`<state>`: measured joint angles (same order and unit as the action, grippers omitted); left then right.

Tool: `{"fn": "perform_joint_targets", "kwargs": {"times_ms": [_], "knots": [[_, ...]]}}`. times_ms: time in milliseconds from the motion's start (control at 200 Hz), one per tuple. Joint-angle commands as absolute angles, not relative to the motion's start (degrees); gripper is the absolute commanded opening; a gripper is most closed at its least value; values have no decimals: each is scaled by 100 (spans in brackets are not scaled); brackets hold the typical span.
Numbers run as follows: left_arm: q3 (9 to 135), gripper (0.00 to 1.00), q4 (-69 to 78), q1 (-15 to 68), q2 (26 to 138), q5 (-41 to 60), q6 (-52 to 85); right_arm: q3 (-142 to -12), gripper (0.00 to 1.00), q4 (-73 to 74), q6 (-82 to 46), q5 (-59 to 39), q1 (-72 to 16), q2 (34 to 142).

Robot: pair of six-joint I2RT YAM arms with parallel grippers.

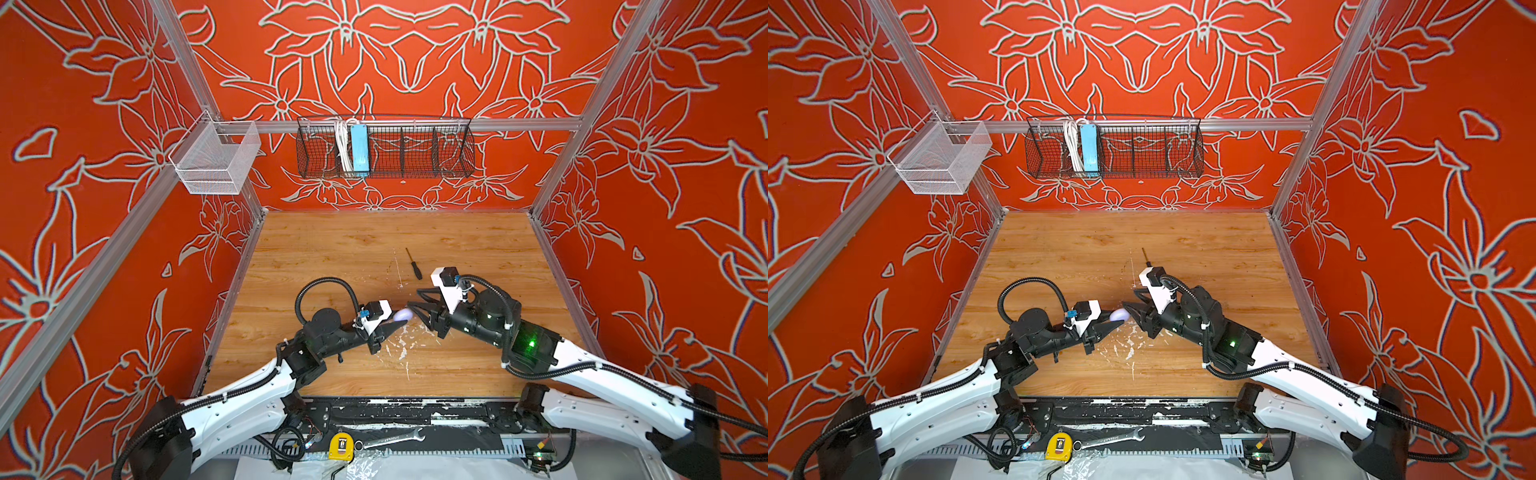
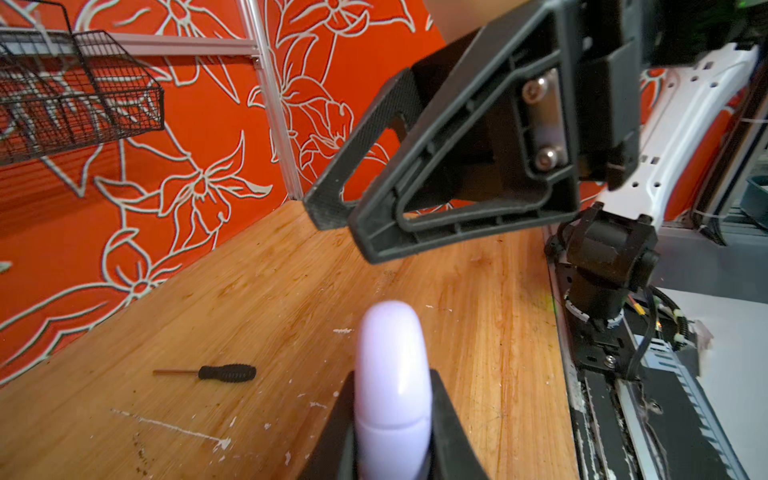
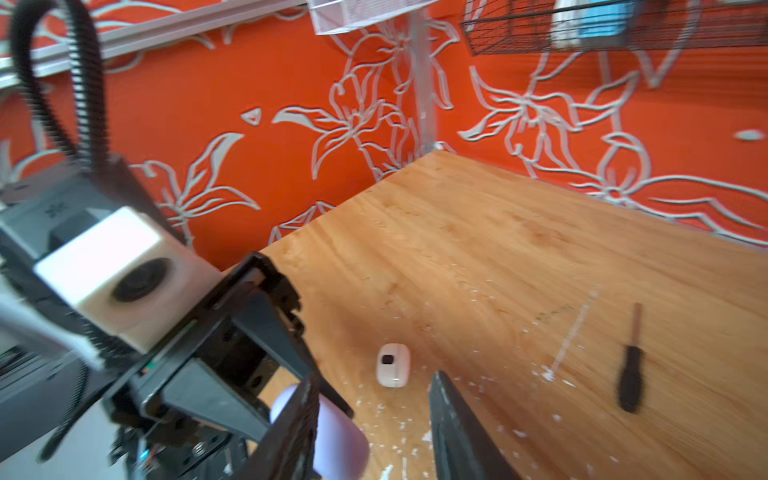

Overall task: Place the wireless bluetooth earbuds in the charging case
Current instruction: 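Set the lavender case down with the left gripper while the right gripper moves off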

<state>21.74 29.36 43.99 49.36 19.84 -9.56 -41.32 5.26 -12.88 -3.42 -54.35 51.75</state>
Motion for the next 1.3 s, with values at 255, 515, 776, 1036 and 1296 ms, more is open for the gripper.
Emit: {"fn": "perform_joint_targets", "kwargs": {"times_ms": [255, 515, 776, 1036, 1296], "knots": [[2825, 0, 2224, 4171, 5460, 922, -124, -4274, 52, -112, -1582, 1500, -5440, 5209], [3554, 0, 1219, 2901, 6678, 939, 1890, -4791, 52, -883, -2007, 2197, -5296, 5953], [4282, 0, 205, 2386, 7589, 1102, 2889, -4931, 52, -1096, -2139, 2254, -5187, 6238], [4345, 0, -109, 1461, 8414, 1736, 3766, -5044, 52, -1253, -2214, 2300, -5143, 6441], [4106, 0, 330, 721, 9396, 2807, 4619, -5168, 51, -1383, -2248, 2338, -5124, 6630]]}}
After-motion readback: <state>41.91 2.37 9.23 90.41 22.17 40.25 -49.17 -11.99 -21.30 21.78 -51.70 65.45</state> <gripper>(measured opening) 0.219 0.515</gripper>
